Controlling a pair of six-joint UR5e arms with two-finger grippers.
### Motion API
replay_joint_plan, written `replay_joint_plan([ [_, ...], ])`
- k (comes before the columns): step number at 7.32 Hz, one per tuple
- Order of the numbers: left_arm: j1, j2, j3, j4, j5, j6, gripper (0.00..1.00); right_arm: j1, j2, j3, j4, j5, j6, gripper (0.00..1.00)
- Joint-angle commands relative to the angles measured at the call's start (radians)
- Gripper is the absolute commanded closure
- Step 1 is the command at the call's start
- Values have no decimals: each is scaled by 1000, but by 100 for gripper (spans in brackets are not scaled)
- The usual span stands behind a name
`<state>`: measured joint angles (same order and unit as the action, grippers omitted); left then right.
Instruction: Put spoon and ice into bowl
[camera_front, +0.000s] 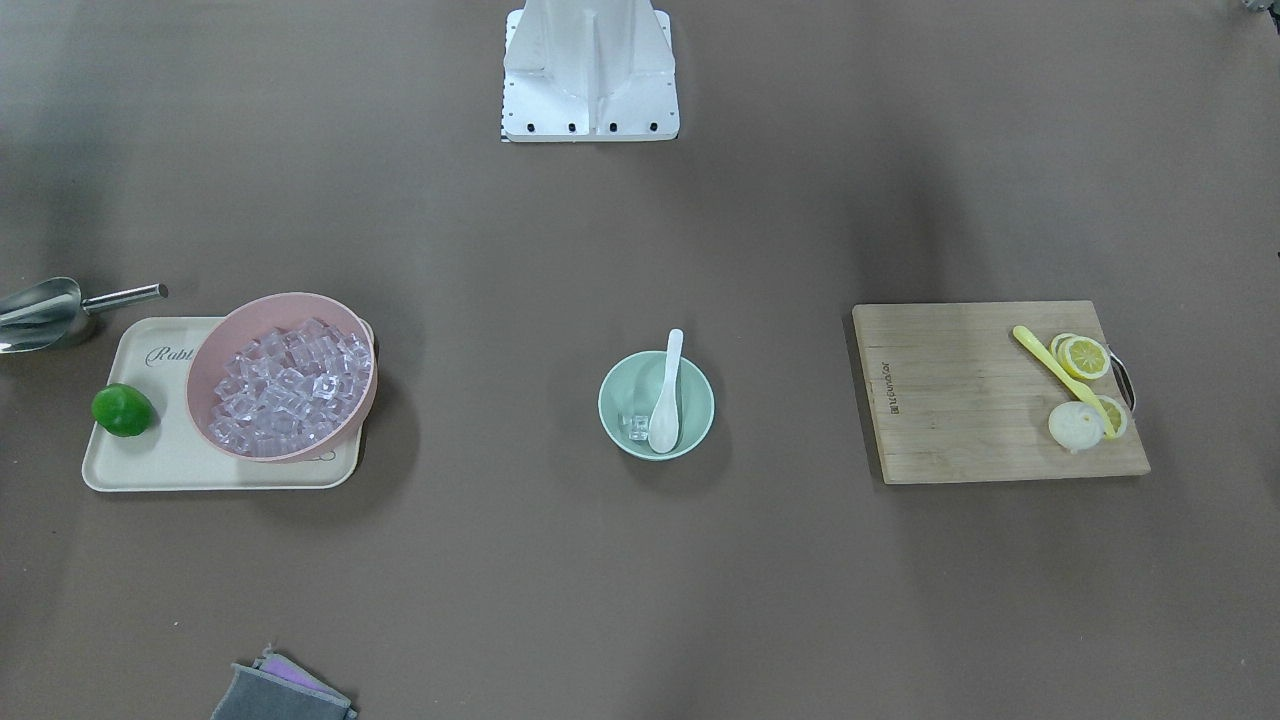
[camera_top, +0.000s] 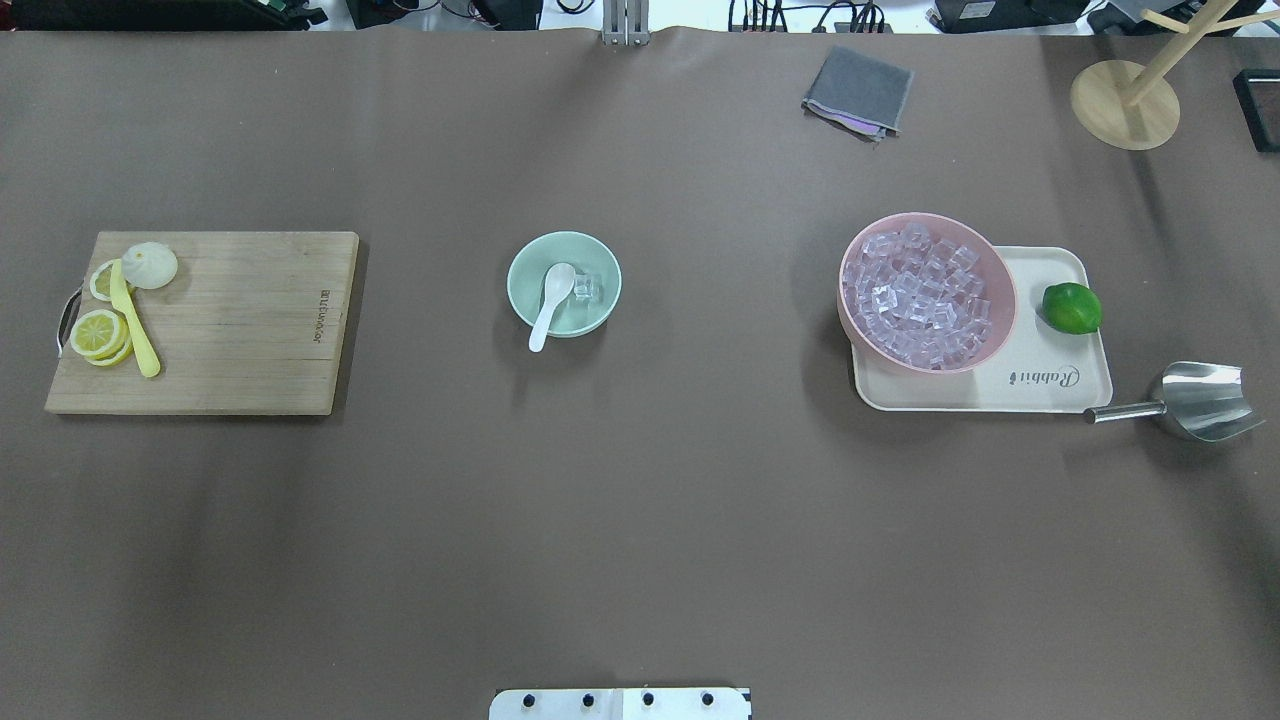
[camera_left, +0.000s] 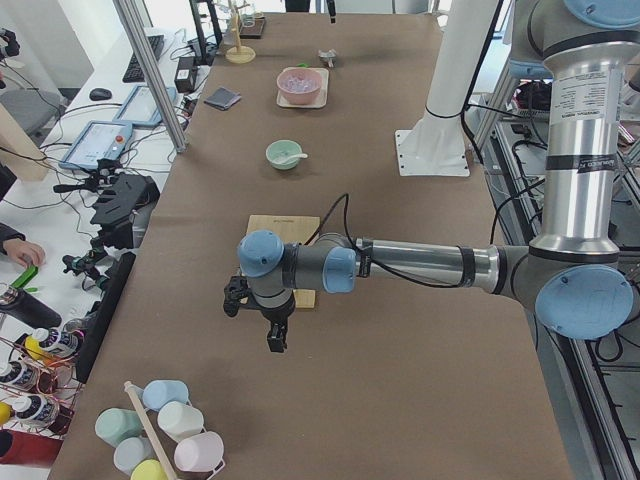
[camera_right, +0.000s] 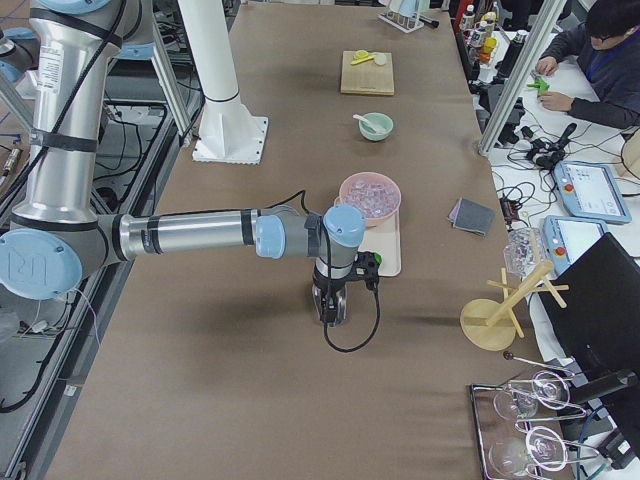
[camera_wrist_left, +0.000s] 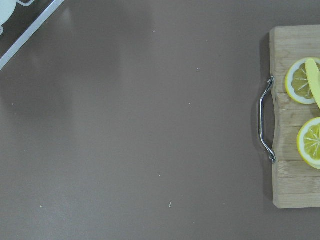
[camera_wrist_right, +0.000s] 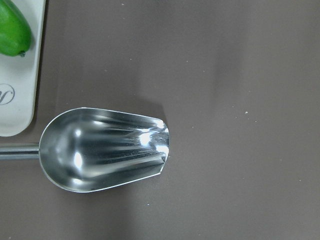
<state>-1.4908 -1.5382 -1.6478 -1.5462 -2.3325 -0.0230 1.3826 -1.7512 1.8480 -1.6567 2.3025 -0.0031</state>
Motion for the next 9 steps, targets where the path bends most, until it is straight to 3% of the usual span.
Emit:
replay_joint_plan([
  [1,1,12,-1,-2,-2,0,1,-4,1,-3,2,0,0,0],
  [9,1,23,-3,-2,-2,-2,1,-22,-1,-3,2,0,0,0],
])
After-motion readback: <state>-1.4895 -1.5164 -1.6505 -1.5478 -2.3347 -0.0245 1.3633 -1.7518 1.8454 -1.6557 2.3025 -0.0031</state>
